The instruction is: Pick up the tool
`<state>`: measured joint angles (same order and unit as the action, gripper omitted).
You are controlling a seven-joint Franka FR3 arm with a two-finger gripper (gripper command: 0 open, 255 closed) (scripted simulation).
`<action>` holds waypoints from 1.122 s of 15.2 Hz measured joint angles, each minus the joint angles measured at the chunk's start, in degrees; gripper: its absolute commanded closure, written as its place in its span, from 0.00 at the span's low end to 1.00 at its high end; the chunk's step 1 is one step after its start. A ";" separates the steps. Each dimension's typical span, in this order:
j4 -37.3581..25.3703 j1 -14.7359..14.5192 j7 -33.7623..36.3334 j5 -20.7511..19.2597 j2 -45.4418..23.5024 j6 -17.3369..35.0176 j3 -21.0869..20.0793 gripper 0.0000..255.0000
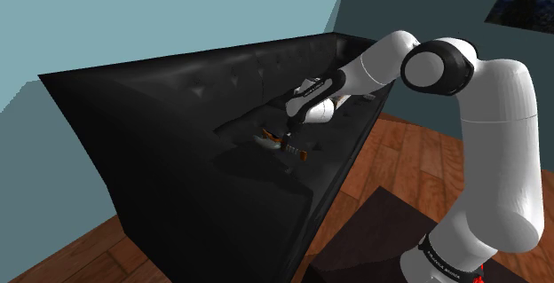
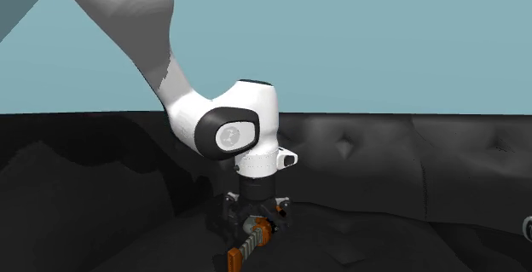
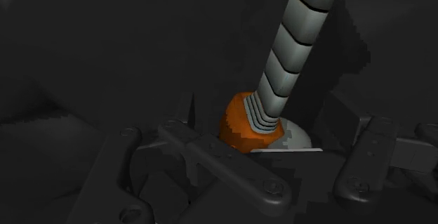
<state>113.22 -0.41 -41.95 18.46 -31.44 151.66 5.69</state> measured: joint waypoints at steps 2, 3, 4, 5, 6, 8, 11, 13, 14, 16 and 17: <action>-0.45 0.18 -0.21 0.19 -0.86 0.40 -0.17 1.00; -0.61 0.21 -0.24 0.21 -1.05 0.44 -0.20 1.00; -0.70 0.23 -0.25 0.22 -1.15 0.45 -0.21 1.00; -0.75 0.24 -0.26 0.22 -1.20 0.45 -0.21 1.00; -0.79 0.25 -0.26 0.22 -1.23 0.45 -0.21 1.00; -0.82 0.26 -0.26 0.23 -1.25 0.44 -0.20 1.00; -0.83 0.27 -0.27 0.23 -1.27 0.45 -0.20 1.00; -0.52 0.19 -0.21 0.17 -0.86 0.35 -0.14 1.00; -0.53 0.09 -0.03 0.01 -0.46 -0.07 0.00 1.00; -0.18 -0.14 0.30 -0.34 0.75 -0.92 0.31 1.00; -0.29 -0.26 0.54 -0.58 1.29 -1.56 0.50 1.00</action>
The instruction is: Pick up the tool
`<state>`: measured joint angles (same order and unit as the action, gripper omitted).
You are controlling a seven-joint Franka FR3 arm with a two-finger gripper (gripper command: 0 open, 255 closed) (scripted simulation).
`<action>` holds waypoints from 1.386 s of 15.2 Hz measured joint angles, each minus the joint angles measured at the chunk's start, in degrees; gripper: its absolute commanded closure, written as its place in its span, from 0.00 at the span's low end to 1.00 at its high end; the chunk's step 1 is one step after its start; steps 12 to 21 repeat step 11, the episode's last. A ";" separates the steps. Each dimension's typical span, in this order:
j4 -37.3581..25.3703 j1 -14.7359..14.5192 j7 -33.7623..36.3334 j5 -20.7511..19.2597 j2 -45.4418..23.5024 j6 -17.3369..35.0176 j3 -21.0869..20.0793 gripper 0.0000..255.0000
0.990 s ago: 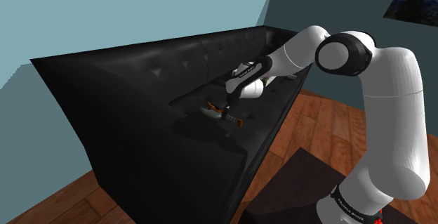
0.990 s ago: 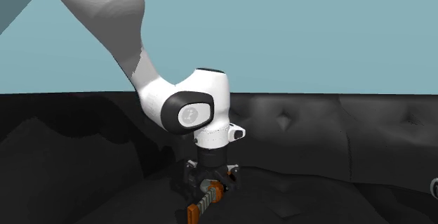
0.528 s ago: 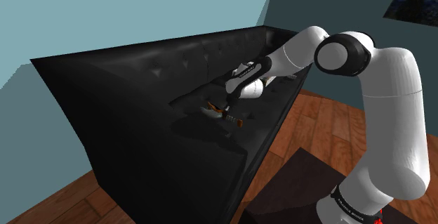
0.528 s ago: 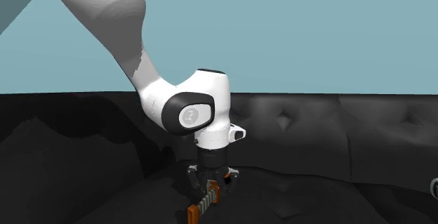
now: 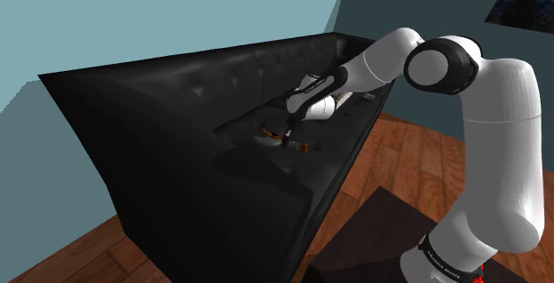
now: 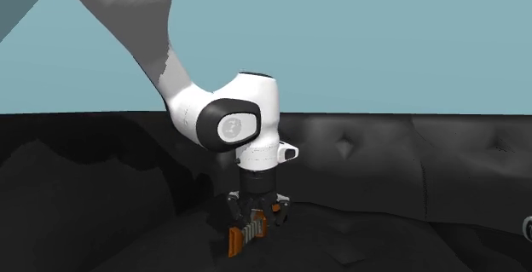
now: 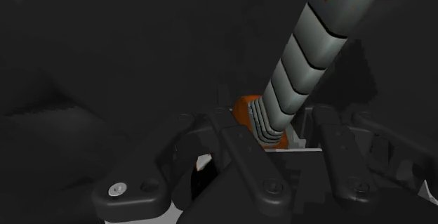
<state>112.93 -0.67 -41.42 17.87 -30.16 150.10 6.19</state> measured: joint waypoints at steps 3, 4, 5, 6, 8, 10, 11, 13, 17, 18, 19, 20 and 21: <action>0.19 -0.32 0.59 -0.65 1.82 -1.61 0.52 1.00; 0.53 -0.48 0.81 -0.86 2.60 -2.05 0.68 1.00; 0.59 -0.54 0.97 -1.08 3.22 -2.62 0.85 1.00; 0.49 -0.63 1.16 -1.29 3.67 -3.17 0.99 1.00; 0.23 -0.79 1.55 -1.68 4.46 -4.21 1.25 1.00; -0.07 -1.01 2.09 -2.22 5.62 -5.64 1.58 1.00; -0.06 -1.07 2.21 -2.34 5.92 -5.90 1.65 1.00; -0.06 -1.07 2.21 -2.34 5.92 -5.90 1.65 1.00; -0.06 -1.07 2.21 -2.34 5.92 -5.90 1.65 1.00; -0.06 -1.07 2.21 -2.34 5.92 -5.90 1.65 1.00; -0.06 -1.07 2.21 -2.34 5.92 -5.90 1.65 1.00; -0.06 -1.07 2.21 -2.34 5.92 -5.90 1.65 1.00; -0.06 -1.07 2.21 -2.34 5.92 -5.90 1.65 1.00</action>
